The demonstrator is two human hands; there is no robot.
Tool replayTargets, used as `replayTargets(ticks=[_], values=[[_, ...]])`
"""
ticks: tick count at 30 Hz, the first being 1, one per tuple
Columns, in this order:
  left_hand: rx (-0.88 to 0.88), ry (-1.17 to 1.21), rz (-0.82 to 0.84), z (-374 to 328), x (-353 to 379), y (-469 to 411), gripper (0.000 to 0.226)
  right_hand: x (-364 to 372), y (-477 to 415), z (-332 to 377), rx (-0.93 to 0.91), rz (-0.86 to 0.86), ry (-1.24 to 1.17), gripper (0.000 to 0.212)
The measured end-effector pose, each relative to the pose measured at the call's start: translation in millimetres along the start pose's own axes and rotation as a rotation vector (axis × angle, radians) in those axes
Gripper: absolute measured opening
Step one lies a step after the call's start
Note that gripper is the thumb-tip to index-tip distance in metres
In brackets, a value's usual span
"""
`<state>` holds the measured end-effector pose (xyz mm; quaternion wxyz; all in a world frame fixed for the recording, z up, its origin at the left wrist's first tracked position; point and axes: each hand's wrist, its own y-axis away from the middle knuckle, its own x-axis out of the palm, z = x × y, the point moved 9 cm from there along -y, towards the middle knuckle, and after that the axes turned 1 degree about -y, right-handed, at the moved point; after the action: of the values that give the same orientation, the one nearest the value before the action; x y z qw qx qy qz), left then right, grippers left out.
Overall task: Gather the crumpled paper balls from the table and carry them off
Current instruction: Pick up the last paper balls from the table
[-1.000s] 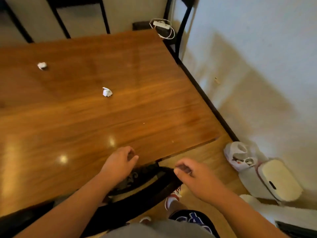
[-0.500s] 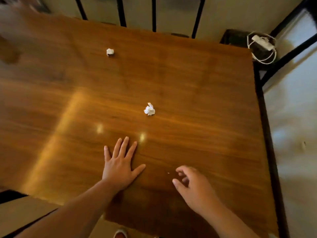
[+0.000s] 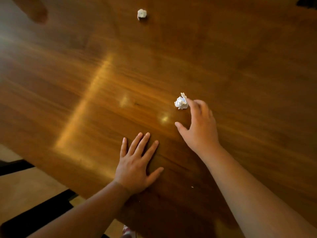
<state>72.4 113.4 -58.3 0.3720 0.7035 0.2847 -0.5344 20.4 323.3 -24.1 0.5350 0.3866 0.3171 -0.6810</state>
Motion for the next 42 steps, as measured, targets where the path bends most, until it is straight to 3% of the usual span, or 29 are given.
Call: replayTargets(ticks=[6,16,29,32,35,39,42], values=[[0.005,0.01,-0.016,0.7,1.0,-0.1,0.078,14.3,-35.5,4.4,-0.057,-0.068,0.003,0.075],[0.012,0.023,-0.057,0.3,-1.2,0.6,0.073,23.5,-78.0,15.2,-0.034,-0.171,0.101,0.031],[0.061,0.107,-0.002,2.7,-7.2,-6.3,0.063,24.3,-98.3,26.4,0.145,-0.22,0.253,0.029],[0.153,0.228,-0.115,21.1,-37.9,-45.1,0.047,21.2,-99.6,24.6,0.188,-0.206,0.26,0.03],[0.118,0.271,-0.231,61.2,-77.9,-125.0,0.042,20.7,-101.8,25.7,0.193,-0.21,0.251,0.029],[0.059,0.28,-0.344,129.7,-117.2,-251.3,0.044,25.5,-102.4,17.4,0.202,-0.229,0.248,0.031],[-0.018,0.223,-0.318,169.2,-129.0,-338.8,0.055,26.9,-102.3,12.1,0.215,-0.227,0.266,0.033]])
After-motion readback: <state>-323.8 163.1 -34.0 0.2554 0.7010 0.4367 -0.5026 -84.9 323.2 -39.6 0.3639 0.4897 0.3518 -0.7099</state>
